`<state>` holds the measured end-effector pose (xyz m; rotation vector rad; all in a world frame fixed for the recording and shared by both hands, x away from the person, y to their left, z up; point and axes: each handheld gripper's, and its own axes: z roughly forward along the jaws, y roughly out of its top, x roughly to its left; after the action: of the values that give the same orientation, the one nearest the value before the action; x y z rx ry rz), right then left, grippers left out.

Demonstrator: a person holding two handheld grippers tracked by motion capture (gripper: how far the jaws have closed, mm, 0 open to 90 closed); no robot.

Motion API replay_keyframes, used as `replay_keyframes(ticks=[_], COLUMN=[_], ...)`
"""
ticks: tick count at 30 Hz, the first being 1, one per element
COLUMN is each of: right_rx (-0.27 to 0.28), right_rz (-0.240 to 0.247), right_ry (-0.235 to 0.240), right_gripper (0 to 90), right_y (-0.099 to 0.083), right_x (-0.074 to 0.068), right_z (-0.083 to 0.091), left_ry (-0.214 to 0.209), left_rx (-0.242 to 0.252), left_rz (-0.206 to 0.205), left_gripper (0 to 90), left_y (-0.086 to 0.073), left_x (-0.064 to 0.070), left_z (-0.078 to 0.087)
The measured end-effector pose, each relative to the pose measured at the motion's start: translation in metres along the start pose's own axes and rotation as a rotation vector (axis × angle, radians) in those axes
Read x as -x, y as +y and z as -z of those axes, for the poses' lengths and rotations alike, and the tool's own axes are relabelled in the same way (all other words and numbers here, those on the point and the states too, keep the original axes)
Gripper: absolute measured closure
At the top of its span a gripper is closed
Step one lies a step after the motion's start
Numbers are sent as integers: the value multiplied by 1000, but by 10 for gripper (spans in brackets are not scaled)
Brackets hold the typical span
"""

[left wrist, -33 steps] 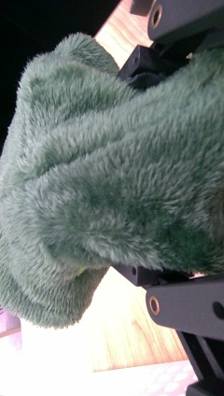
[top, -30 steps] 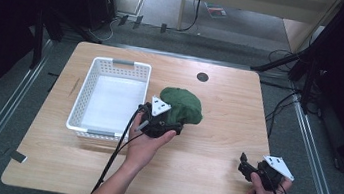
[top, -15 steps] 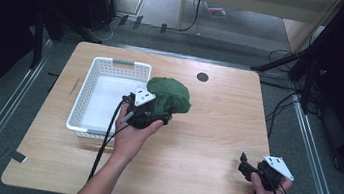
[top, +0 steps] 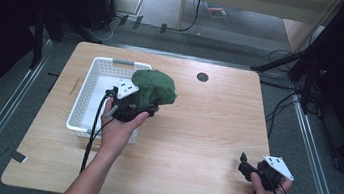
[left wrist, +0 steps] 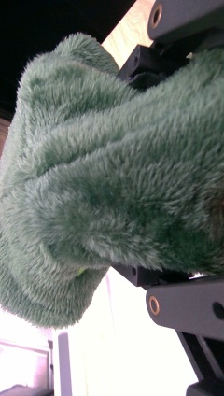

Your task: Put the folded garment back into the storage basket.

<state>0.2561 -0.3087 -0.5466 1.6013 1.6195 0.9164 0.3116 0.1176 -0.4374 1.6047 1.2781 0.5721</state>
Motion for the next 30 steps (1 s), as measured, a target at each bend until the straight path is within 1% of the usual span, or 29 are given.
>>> replay_keyframes(ticks=[8, 13, 18, 24, 26, 30], right_rx=[1, 0, 1, 1, 0, 1], right_rz=[1, 2, 4, 4, 2, 2], right_ry=[1, 0, -1, 0, -1, -1], right_gripper=[129, 130, 129, 130, 130, 129], right_y=[0, 0, 0, 0, 0, 0], right_x=[0, 0, 0, 0, 0, 0], right_z=[0, 0, 0, 0, 0, 0], left_ry=[39, 62, 83, 116, 124, 140], left_rx=[13, 4, 4, -9, -14, 0], left_rz=[27, 26, 39, 47, 58, 73], left_gripper=[317, 317, 318, 318, 318, 320], left_y=[-1, -3, -3, -5, -6, -7], left_x=[-22, -34, -47, -64, -69, -79], left_z=[7, 10, 11, 7, 5, 0])
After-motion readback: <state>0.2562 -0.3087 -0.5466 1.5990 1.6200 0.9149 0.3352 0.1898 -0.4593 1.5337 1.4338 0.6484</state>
